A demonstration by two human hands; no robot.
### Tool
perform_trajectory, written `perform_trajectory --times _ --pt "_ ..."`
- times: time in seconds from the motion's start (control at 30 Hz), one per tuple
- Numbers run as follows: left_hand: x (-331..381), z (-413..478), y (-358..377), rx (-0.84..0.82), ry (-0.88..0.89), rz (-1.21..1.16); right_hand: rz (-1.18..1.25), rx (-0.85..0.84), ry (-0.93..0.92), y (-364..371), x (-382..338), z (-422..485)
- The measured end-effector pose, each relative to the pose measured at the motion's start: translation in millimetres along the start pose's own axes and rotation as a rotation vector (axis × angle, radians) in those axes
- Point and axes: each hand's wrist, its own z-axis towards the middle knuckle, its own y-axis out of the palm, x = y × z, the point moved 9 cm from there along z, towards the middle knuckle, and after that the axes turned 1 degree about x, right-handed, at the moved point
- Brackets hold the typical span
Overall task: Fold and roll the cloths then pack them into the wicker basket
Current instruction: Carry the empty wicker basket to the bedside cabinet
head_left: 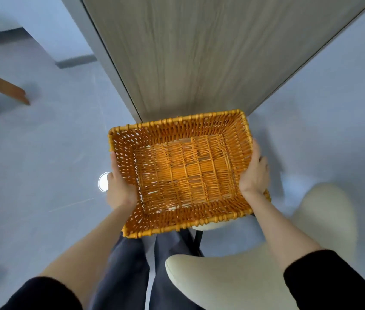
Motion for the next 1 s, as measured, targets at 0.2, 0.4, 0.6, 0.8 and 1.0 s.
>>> perform_trajectory --times 0.2,0.4,0.6,0.8,1.0 --pt "-34 -2 -66 0.035 0.013 -0.016 0.05 0.001 -0.085 -21 -54 -54" --pt "-86 5 -136 0.064 0.036 -0.046 0.088 -0.008 -0.173 -29 -117 -113" --pt "-154 19 -218 0.113 0.047 -0.11 0.095 -0.003 -0.216 -18 -187 -183" --pt "-217 37 -291 0.159 0.024 -0.132 0.1 -0.018 -0.263 8 -260 -237" --pt "-271 66 -352 0.229 -0.05 -0.132 0.105 -0.043 -0.345 38 -345 -267"
